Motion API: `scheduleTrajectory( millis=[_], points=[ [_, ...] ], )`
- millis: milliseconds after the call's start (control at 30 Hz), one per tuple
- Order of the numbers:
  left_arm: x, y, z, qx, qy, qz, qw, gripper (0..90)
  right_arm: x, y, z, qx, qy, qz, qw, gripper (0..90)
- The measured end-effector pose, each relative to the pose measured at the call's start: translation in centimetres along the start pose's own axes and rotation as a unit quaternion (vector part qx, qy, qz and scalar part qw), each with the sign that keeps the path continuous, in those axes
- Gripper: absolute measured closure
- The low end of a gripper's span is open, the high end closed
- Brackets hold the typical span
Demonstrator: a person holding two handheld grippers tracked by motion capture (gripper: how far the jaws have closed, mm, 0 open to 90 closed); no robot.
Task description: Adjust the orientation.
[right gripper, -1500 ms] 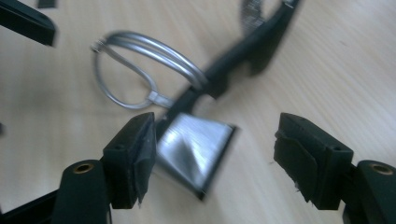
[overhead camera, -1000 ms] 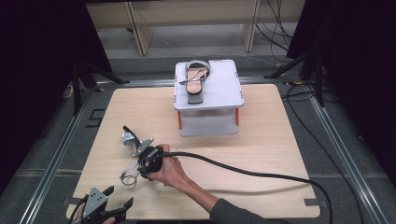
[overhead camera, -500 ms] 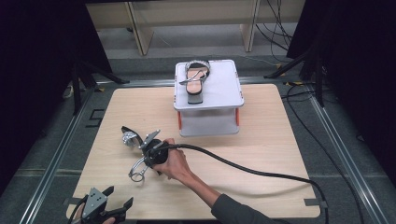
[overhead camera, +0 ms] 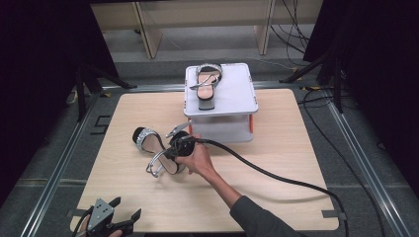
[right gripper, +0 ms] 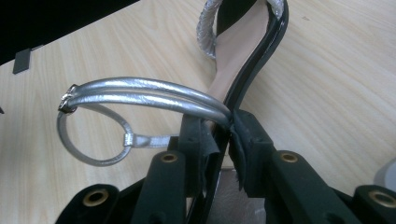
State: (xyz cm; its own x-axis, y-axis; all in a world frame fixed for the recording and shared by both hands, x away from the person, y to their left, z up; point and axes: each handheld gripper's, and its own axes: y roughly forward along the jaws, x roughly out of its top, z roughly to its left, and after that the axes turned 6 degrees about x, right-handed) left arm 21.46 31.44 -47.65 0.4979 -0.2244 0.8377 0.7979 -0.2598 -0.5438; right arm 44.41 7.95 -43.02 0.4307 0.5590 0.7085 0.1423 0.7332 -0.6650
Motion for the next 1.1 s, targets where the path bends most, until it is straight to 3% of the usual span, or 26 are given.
scheduleTrajectory(
  millis=[33, 67, 167, 300, 367, 433, 500, 600, 667, 733, 767, 833, 967, 1033, 1100],
  points=[
    [0.0, 0.1, -0.1, -0.002, -0.006, -0.003, 1.0, 17.0, 0.0, 0.0, -0.2, 0.003, 0.003, -0.001, 1.0, 74.8],
    [0.0, -0.1, 0.1, -0.002, 0.004, 0.004, 1.0, 17.1, 0.1, 0.0, -0.3, 0.008, 0.018, 0.005, 0.9998, 74.8],
    [0.0, 0.0, 0.0, -0.001, -0.005, -0.002, 1.0, 17.1, 0.3, -0.1, -0.8, 0.009, 0.013, 0.006, 0.9999, 74.7],
    [0.0, -0.1, 0.1, -0.002, 0.007, 0.007, 0.9999, 17.1, 0.4, -0.3, -1.4, -0.001, 0.013, 0.01, 0.9999, 73.7],
    [0.0, -0.1, 0.0, 0.0, -0.002, 0.002, 1.0, 17.0, 0.5, -0.3, -1.6, -0.004, 0.014, 0.012, 0.9998, 73.3],
    [0.0, -0.1, 0.1, -0.003, 0.006, 0.005, 1.0, 17.1, 0.6, -0.3, -1.7, -0.006, 0.029, 0.019, 0.9994, 72.8],
    [0.0, -0.1, 0.1, -0.002, 0.003, 0.003, 1.0, 17.1, 0.6, -0.3, -2.1, -0.015, 0.02, 0.019, 0.9995, 71.6],
    [0.0, 0.0, 0.0, -0.001, 0.003, 0.0, 1.0, 17.1, 0.6, -0.2, -2.7, -0.019, 0.023, 0.032, 0.999, 66.7],
    [0.0, 0.0, 0.0, -0.002, -0.003, -0.001, 1.0, 17.1, 0.1, 0.3, -2.9, -0.021, 0.025, 0.056, 0.9979, 61.4],
    [0.0, 0.0, 0.0, 0.0, -0.004, -0.002, 1.0, 17.0, -0.3, 0.3, -3.2, 0.002, 0.048, 0.039, 0.9981, 61.8],
    [0.0, -0.1, 0.1, -0.002, 0.007, 0.005, 1.0, 17.1, -0.5, 0.2, -3.3, 0.012, 0.072, 0.036, 0.9967, 61.7],
    [0.0, 0.1, 0.0, -0.002, -0.004, -0.004, 1.0, 17.1, -0.8, 0.3, -3.7, 0.018, 0.082, 0.027, 0.9961, 61.5],
    [0.0, -0.1, 0.0, -0.002, -0.001, 0.001, 1.0, 17.1, -1.3, 0.0, -3.6, 0.019, 0.078, 0.02, 0.9966, 67.0],
    [0.0, -0.1, 0.0, 0.002, -0.004, 0.0, 1.0, 17.1, -1.6, -0.5, -3.5, 0.017, 0.055, 0.019, 0.9981, 69.6],
    [0.0, 0.0, -0.1, -0.001, -0.009, -0.006, 0.9999, 17.1, -1.9, -0.7, -3.3, 0.015, 0.073, 0.019, 0.997, 70.7]
  ],
)
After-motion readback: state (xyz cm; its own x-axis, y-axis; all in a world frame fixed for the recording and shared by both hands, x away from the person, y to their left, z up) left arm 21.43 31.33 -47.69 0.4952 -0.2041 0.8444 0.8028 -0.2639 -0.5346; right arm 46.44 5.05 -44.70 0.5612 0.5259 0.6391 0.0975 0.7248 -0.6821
